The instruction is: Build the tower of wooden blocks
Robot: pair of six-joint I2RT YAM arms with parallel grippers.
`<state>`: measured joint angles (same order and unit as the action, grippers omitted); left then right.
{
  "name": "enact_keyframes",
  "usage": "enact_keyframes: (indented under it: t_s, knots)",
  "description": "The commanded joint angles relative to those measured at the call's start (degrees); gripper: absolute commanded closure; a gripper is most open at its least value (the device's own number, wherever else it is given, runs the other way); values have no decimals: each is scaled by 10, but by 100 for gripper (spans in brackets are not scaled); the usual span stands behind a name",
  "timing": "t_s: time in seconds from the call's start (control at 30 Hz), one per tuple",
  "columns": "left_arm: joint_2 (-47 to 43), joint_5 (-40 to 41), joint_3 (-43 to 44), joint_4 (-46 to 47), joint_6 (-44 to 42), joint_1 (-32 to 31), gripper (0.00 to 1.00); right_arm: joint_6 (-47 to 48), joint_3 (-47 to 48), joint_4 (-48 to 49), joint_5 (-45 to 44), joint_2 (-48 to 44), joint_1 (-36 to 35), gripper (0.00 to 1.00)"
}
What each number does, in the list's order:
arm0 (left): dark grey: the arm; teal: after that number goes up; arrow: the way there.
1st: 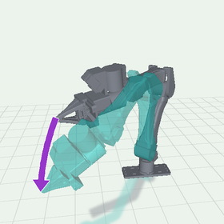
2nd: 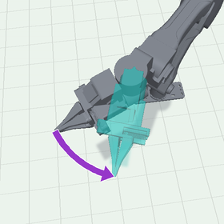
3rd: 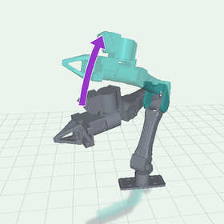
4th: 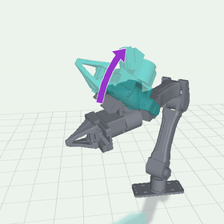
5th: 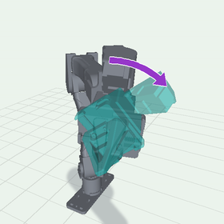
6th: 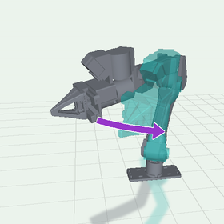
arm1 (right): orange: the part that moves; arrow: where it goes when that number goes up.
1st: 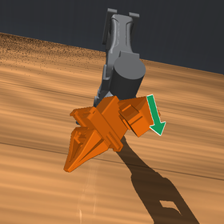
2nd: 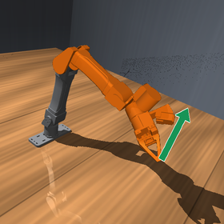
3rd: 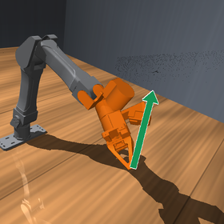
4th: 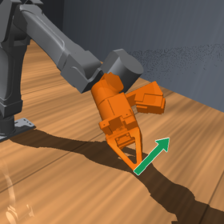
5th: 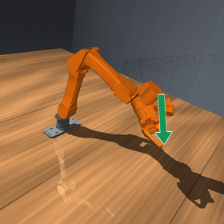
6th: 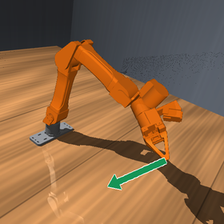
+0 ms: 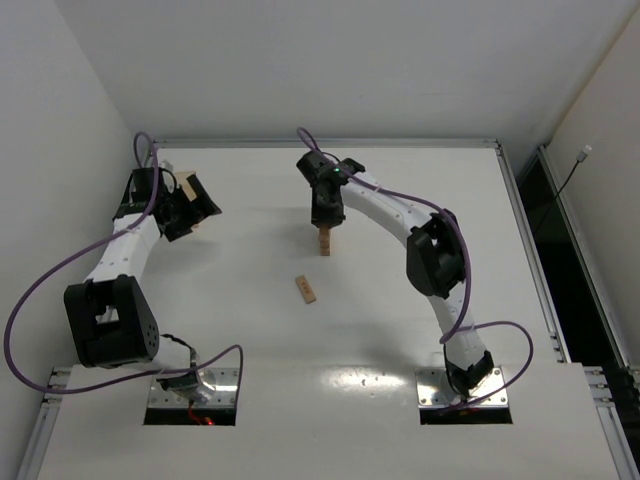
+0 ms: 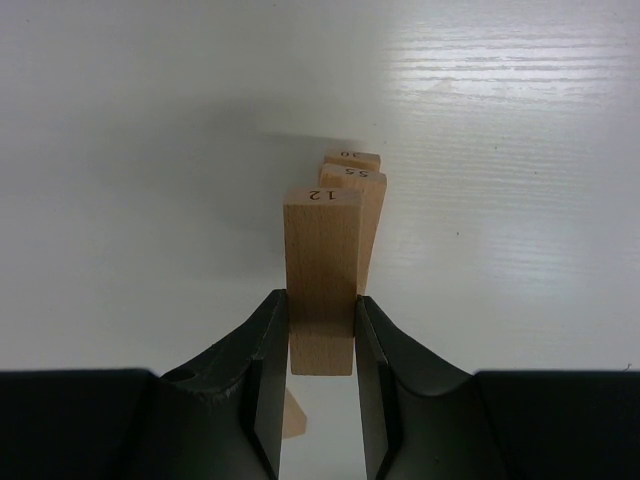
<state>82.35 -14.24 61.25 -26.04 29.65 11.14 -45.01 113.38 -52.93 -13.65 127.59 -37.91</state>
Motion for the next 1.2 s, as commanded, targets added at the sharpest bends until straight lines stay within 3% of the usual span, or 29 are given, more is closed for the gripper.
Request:
enact_keyframes:
  t_s: [0.0,0.43,0.57,0.77,0.9,0.97,1.07,1.17]
  knots:
    - [3,-8,-7,17,7,10,0,-10,31,12,-6,9,6,100]
    - [3,-18,-7,17,1,15,0,-3,31,12,-11,20,12,100]
    - [3,-18,-7,17,1,15,0,-3,31,12,-5,20,12,85]
    - [8,-18,-7,17,1,15,0,-3,31,17,0,20,12,83]
    - [8,-18,-7,17,1,15,0,2,31,17,0,20,12,88]
    - [8,-18,-7,17,1,15,0,2,31,17,0,14,12,95]
    - [8,-18,-7,17,1,15,0,2,31,17,6,14,12,95]
    - [8,-18,-7,17,1,15,0,2,25,17,6,9,12,84]
